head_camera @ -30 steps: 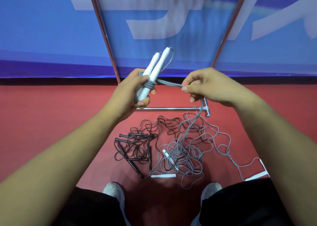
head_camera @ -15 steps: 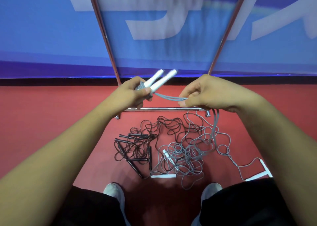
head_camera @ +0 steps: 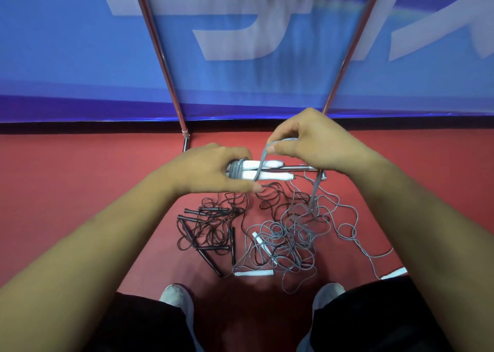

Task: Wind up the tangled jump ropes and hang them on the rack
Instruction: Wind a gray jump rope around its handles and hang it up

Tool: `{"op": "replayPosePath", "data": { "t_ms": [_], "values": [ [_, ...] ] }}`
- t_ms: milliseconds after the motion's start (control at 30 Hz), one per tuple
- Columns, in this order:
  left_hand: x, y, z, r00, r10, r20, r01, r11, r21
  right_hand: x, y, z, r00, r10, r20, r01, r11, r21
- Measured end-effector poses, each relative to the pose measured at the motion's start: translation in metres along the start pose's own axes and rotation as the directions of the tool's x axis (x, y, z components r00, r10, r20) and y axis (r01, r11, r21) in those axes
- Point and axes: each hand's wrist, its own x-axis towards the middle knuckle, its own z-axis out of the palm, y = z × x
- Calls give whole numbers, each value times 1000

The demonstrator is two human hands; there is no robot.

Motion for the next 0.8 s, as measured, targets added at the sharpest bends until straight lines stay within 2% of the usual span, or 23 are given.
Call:
{"op": "replayPosePath", "data": {
  "t_ms": [133, 200, 267, 333, 400, 467, 533, 600, 700, 800],
  "values": [
    [2, 1, 4, 990, 19, -139, -7, 997, 83, 3, 0, 3, 998, -20, -59, 23, 998, 50],
    [2, 0, 4, 985, 51, -162, -57, 998, -36, 5, 2, 0, 996, -11, -94, 24, 990, 138],
    [-1, 1, 2, 989, 77, -123, -107, 960, -260, 7, 7, -4, 994, 29, -110, -3, 972, 235],
    [-4, 3, 0, 996, 72, -58, -92, 843, -529, 10, 14, -7, 991, 81, -106, -43, 947, 319],
    [-6, 5, 1, 995, 81, -60, -100, 696, -711, 14, 23, -7, 986, 138, -91, -91, 913, 398],
    [-3, 9, 3, 994, 44, -103, -110, 537, -836, 17, 30, -7, 984, 166, -58, -127, 900, 417],
    [1, 15, 2, 991, -52, -124, -100, 335, -937, 17, 33, -6, 985, 171, -9, -153, 903, 401],
    [4, 16, 1, 980, -107, -167, -147, 172, -974, 16, 30, -5, 987, 155, 29, -155, 912, 380],
    [7, 11, 2, 968, -137, -209, -197, 95, -976, 15, 25, -7, 993, 111, 45, -120, 920, 374],
    [10, 7, 4, 965, -180, -191, -192, 15, -981, 12, 23, -12, 995, 86, 42, -95, 933, 346]
  ]
}}
